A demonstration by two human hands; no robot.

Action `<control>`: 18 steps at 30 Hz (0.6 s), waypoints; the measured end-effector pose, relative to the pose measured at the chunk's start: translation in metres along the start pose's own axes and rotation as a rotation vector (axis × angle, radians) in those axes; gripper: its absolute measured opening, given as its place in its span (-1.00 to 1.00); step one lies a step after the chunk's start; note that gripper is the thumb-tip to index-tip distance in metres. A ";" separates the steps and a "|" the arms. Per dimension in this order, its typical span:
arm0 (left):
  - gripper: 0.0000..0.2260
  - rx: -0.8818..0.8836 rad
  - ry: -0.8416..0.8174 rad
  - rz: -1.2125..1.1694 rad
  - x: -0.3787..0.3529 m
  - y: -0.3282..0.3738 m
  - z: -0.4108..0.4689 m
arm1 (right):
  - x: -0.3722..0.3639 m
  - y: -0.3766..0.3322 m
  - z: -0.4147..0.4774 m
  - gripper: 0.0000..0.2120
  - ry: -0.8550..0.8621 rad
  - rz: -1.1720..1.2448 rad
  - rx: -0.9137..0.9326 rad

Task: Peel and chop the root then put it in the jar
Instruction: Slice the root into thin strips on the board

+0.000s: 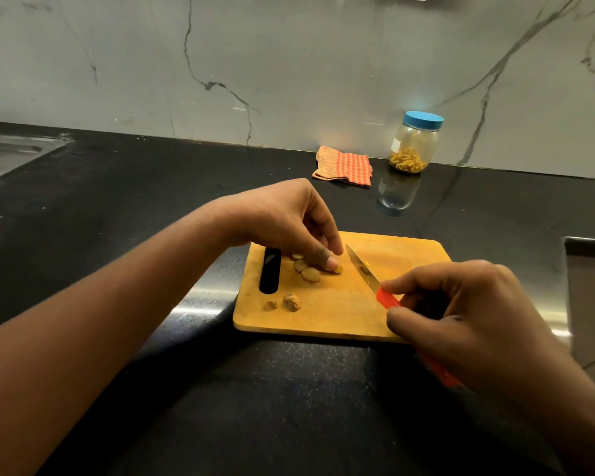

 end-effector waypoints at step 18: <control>-0.83 -0.087 -0.021 0.211 -0.009 0.004 0.005 | 0.010 0.011 -0.007 -0.78 0.040 -0.013 -0.048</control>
Point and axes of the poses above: each hand's wrist, its own z-axis towards the middle knuckle, its own x-axis out of the back of the hand, y = z × x, the point moved 4 cm from there along z, towards the middle knuckle, and after that the axes turned 3 degrees about -x, right-handed, at the moved point
